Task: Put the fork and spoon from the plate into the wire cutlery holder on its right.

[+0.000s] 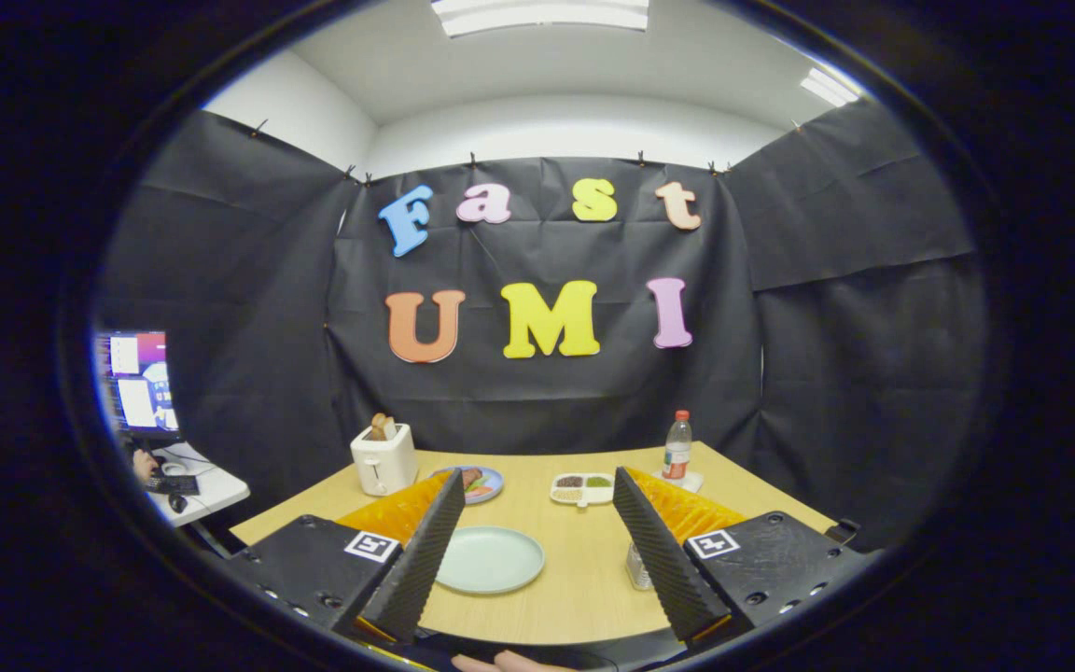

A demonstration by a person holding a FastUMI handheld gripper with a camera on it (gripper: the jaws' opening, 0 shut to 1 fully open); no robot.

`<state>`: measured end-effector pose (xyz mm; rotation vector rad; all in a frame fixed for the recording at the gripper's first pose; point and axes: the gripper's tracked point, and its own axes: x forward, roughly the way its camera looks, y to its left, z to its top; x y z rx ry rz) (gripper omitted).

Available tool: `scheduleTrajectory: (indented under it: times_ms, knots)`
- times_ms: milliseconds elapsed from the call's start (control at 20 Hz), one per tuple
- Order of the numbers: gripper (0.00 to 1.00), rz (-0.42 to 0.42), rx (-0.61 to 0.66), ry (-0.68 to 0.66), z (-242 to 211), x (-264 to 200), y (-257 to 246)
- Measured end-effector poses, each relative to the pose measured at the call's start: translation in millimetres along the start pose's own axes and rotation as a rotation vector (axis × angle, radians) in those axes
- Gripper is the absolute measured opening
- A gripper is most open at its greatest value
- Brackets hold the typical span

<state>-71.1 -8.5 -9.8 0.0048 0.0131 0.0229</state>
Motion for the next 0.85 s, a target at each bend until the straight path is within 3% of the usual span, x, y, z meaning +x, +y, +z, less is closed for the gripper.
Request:
scheduleTrajectory:
  times_ms: [850]
  knots:
    - [0.96, 0.005, 0.004, 0.011, -4, 0, -11]
